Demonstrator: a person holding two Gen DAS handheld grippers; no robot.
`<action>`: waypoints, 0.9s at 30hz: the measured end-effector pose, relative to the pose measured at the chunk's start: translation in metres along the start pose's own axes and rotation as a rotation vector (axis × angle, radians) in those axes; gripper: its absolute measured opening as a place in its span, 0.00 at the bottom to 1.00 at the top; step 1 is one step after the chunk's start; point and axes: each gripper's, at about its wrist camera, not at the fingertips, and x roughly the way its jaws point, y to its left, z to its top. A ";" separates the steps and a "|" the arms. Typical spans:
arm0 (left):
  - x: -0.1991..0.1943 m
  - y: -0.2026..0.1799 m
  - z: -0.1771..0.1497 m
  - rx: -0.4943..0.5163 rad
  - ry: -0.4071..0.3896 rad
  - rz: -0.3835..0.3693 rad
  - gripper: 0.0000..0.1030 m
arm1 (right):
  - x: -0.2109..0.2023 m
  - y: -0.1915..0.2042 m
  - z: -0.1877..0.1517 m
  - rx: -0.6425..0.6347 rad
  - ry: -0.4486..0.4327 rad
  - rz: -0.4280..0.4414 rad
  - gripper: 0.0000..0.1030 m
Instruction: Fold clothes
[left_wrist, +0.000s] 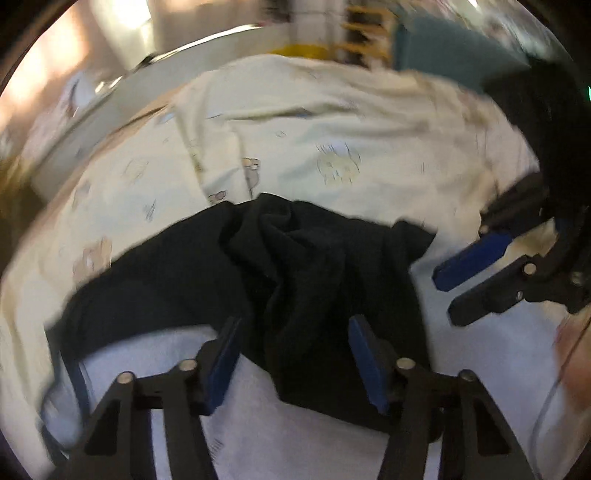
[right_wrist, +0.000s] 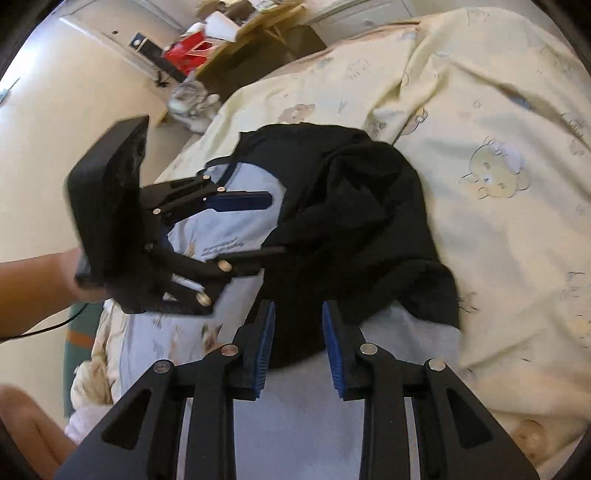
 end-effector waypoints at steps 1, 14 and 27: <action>0.005 0.001 0.001 0.016 0.021 0.001 0.42 | 0.007 0.001 0.000 0.010 0.007 -0.007 0.30; -0.036 0.016 0.010 -0.050 -0.052 -0.079 0.02 | 0.030 -0.001 0.020 0.157 0.033 -0.010 0.31; -0.075 0.061 0.033 -0.309 -0.204 -0.106 0.02 | 0.015 -0.012 0.026 0.174 0.002 -0.125 0.08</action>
